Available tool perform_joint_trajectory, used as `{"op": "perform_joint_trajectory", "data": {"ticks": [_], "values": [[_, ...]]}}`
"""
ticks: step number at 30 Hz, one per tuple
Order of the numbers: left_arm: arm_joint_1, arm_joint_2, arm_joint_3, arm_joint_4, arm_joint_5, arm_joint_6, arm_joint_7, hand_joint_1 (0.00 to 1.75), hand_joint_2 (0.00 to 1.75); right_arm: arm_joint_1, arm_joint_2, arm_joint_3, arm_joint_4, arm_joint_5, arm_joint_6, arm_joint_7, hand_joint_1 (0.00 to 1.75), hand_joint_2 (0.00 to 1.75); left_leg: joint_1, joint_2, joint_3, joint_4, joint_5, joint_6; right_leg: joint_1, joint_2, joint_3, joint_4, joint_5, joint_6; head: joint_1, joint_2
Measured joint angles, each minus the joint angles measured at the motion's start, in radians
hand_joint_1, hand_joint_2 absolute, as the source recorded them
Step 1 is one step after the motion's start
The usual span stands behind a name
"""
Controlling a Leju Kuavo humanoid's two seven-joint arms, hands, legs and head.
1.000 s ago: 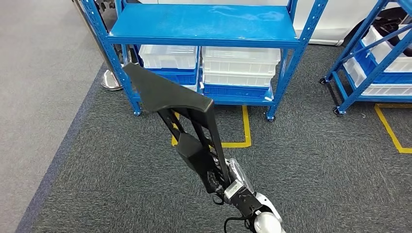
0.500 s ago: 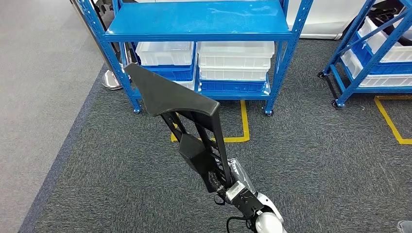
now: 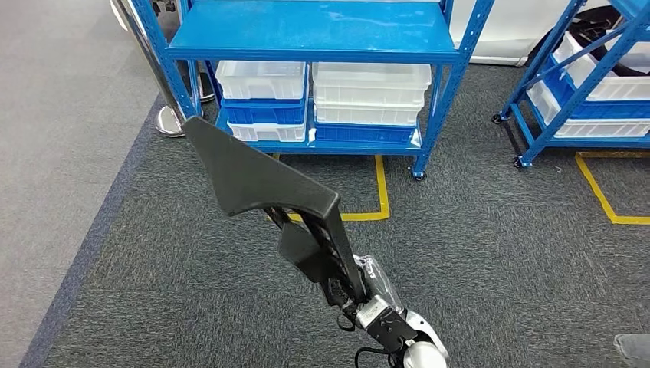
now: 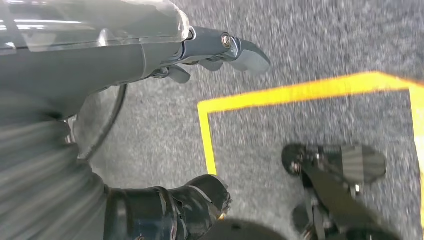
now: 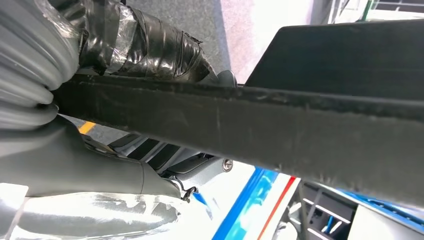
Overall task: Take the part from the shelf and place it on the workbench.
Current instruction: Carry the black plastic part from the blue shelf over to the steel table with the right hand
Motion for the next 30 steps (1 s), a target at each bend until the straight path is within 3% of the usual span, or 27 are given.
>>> {"op": "perform_joint_trajectory", "data": {"ticks": [1,2,4,6,8,10,12,14,15,16,17,18,19,21,23,25,27,28,30], "values": [[0.0,-0.001,0.0,0.0,-0.002,0.001,0.001,0.0,1.75,0.01,-0.005,0.0,-0.005,0.002,0.0,-0.001,1.75,1.75,-0.001,0.006,-0.005,0.003,0.001,0.001,0.0,0.0,-0.018,0.047,-0.016,0.002,0.0,0.0],[0.001,-0.002,0.0,0.0,-0.003,0.001,0.001,0.0,1.75,0.02,-0.009,0.0,-0.01,0.004,0.0,-0.002,1.75,1.75,-0.001,0.013,-0.009,0.008,0.001,0.0,0.0,-0.001,-0.019,0.06,-0.013,0.004,0.0,0.0],[0.001,-0.005,0.0,0.0,-0.006,0.001,0.002,0.0,1.75,0.033,-0.016,0.0,-0.022,0.011,0.0,-0.006,1.75,1.75,-0.002,0.028,-0.015,0.019,-0.002,-0.003,0.0,-0.012,0.033,-0.02,0.038,0.003,0.0,0.0],[0.001,-0.008,0.0,0.0,-0.011,0.001,0.004,0.0,1.75,0.039,-0.019,0.0,-0.035,0.016,0.002,-0.012,1.75,1.75,-0.005,0.041,-0.02,0.034,-0.009,-0.012,0.005,-0.047,0.097,-0.14,0.077,-0.005,0.0,0.0],[0.0,-0.009,0.0,0.0,-0.015,0.0,0.004,0.0,1.75,0.044,-0.02,-0.001,-0.046,0.019,0.004,-0.016,1.75,1.75,-0.011,0.055,-0.024,0.044,-0.015,-0.022,0.011,-0.062,0.114,-0.185,0.081,-0.019,-0.001,0.0],[-0.002,-0.009,0.0,0.0,-0.016,0.0,0.004,0.0,1.75,0.05,-0.021,-0.001,-0.051,0.023,0.008,-0.019,1.75,1.75,-0.012,0.067,-0.025,0.047,-0.017,-0.031,0.01,-0.044,0.109,-0.187,0.086,-0.032,-0.001,0.0],[-0.002,-0.009,0.0,0.0,-0.016,0.0,0.004,0.0,1.75,0.052,-0.021,-0.001,-0.055,0.026,0.016,-0.022,1.75,1.75,-0.008,0.041,-0.036,0.076,-0.045,-0.043,0.006,-0.028,0.105,-0.19,0.094,-0.045,-0.001,0.0],[-0.001,-0.01,0.001,0.0,-0.016,0.0,0.003,0.0,1.75,0.052,-0.019,-0.001,-0.058,0.028,0.022,-0.027,1.75,1.75,-0.004,0.0,-0.079,0.179,-0.112,-0.053,0.004,-0.013,0.098,-0.191,0.101,-0.054,-0.002,0.0],[0.0,-0.01,0.001,0.0,-0.016,0.0,0.003,0.0,1.75,0.051,-0.019,-0.001,-0.059,0.029,0.025,-0.028,1.75,1.75,-0.003,-0.01,-0.108,0.247,-0.145,-0.055,0.004,-0.004,0.094,-0.191,0.104,-0.057,-0.002,0.0],[0.001,-0.01,0.002,0.0,-0.016,0.001,0.002,0.0,1.75,0.052,-0.018,-0.001,-0.059,0.029,0.027,-0.029,1.75,1.75,-0.003,-0.013,-0.131,0.302,-0.165,-0.055,0.005,0.006,0.091,-0.19,0.106,-0.057,-0.002,0.0],[0.002,-0.01,0.003,0.0,-0.016,0.001,0.002,0.0,1.75,0.052,-0.018,-0.001,-0.059,0.029,0.03,-0.029,1.75,1.75,-0.003,-0.015,-0.14,0.327,-0.165,-0.054,0.005,0.017,0.088,-0.189,0.108,-0.057,-0.002,0.0],[0.003,-0.01,0.004,0.0,-0.016,0.001,0.001,0.0,1.75,0.052,-0.017,-0.001,-0.059,0.029,0.033,-0.029,1.75,1.75,-0.003,-0.016,-0.13,0.311,-0.145,-0.051,0.006,0.028,0.087,-0.188,0.109,-0.056,-0.002,0.0],[0.004,-0.01,0.006,0.0,-0.016,0.001,0.0,0.0,1.75,0.051,-0.016,-0.001,-0.059,0.029,0.037,-0.03,1.75,1.75,-0.003,-0.023,-0.103,0.258,-0.111,-0.046,0.007,0.039,0.087,-0.187,0.111,-0.054,-0.002,0.0],[0.004,-0.009,0.008,0.0,-0.016,0.001,-0.003,0.0,1.75,0.047,-0.012,0.0,-0.059,0.029,0.043,-0.03,1.75,1.75,-0.004,-0.062,-0.037,0.119,-0.05,-0.031,0.008,0.059,0.085,-0.185,0.115,-0.049,-0.001,0.0],[0.003,-0.009,0.012,0.0,-0.016,0.002,-0.007,0.0,1.75,0.041,-0.006,0.0,-0.059,0.028,0.05,-0.031,1.75,1.75,-0.006,-0.091,-0.006,0.048,-0.035,-0.021,0.005,0.076,0.078,-0.185,0.122,-0.039,-0.002,0.0],[-0.001,-0.009,0.015,0.0,-0.016,0.002,-0.008,0.0,1.75,0.038,-0.003,0.001,-0.059,0.027,0.056,-0.031,1.75,1.75,-0.007,-0.08,-0.001,0.034,-0.031,-0.015,0.002,0.092,0.072,-0.19,0.131,-0.024,-0.003,0.0],[-0.002,-0.009,0.018,0.0,-0.016,0.002,-0.008,0.0,1.75,0.036,-0.003,0.001,-0.059,0.027,0.058,-0.032,1.75,1.75,-0.003,-0.058,0.004,0.016,-0.016,-0.006,0.004,0.069,0.063,-0.178,0.12,-0.014,-0.001,0.0],[0.0,-0.009,0.02,0.0,-0.017,0.002,-0.008,0.0,1.75,0.033,-0.003,0.001,-0.059,0.027,0.059,-0.032,1.75,1.75,-0.001,-0.045,0.005,0.007,-0.009,-0.001,0.006,0.047,0.047,-0.145,0.096,-0.011,0.0,0.0],[0.004,-0.009,0.024,0.0,-0.017,0.002,-0.008,0.0,1.75,0.027,-0.002,0.002,-0.058,0.027,0.063,-0.032,1.75,1.75,-0.002,-0.018,0.0,0.005,-0.005,0.004,0.004,0.012,-0.006,-0.027,0.026,-0.005,0.001,0.0]]}}
